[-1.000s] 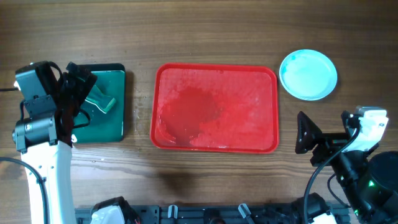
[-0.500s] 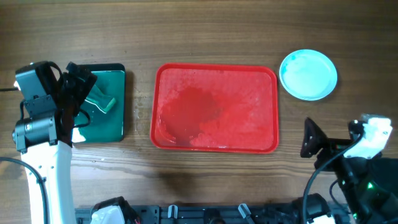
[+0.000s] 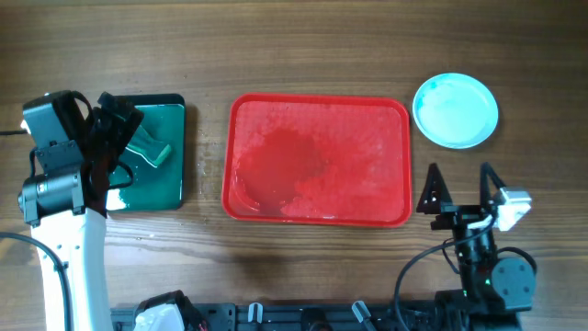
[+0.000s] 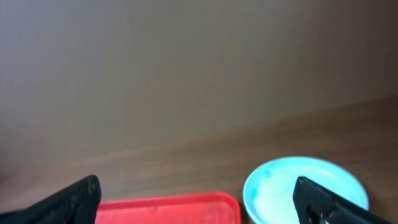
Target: Clean dirty plates on tray and stack at the side
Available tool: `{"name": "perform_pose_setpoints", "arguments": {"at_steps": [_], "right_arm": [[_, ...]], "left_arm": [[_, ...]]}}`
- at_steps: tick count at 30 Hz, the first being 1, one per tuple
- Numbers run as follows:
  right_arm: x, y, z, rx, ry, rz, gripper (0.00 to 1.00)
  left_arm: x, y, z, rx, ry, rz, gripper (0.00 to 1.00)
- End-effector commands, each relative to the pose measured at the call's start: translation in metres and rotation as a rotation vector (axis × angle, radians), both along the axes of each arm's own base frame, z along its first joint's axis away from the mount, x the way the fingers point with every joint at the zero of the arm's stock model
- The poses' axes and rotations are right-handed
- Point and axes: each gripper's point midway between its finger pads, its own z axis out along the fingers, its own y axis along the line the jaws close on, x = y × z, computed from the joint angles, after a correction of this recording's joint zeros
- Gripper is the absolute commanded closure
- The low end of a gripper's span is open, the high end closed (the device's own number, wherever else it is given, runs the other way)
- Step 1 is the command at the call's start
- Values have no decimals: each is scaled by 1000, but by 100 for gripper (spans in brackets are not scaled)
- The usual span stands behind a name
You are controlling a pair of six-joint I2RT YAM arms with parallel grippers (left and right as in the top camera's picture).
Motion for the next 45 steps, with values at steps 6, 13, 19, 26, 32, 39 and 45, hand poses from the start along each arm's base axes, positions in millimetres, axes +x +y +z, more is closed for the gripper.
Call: {"name": "perform_pose_setpoints", "arguments": {"at_steps": [6, 13, 19, 26, 32, 39, 45], "right_arm": [[9, 5, -19, -4, -78, 29, 0], [11, 2, -27, -59, -71, 5, 0], [13, 2, -60, -116, 61, 9, 0], [13, 4, -60, -289, 46, 11, 0], [13, 7, -60, -289, 43, 29, 0], [13, 7, -60, -289, 44, 29, 0], [13, 7, -60, -289, 44, 29, 0]], "left_arm": [[1, 0, 2, 2, -6, -9, 0], [1, 0, 2, 2, -6, -8, 0], [1, 0, 2, 2, -6, -8, 0], [1, 0, 2, 2, -6, -9, 0], [1, 0, 2, 2, -6, -8, 0], [1, 0, 2, 2, -6, -9, 0], [1, 0, 2, 2, -6, -8, 0]]}}
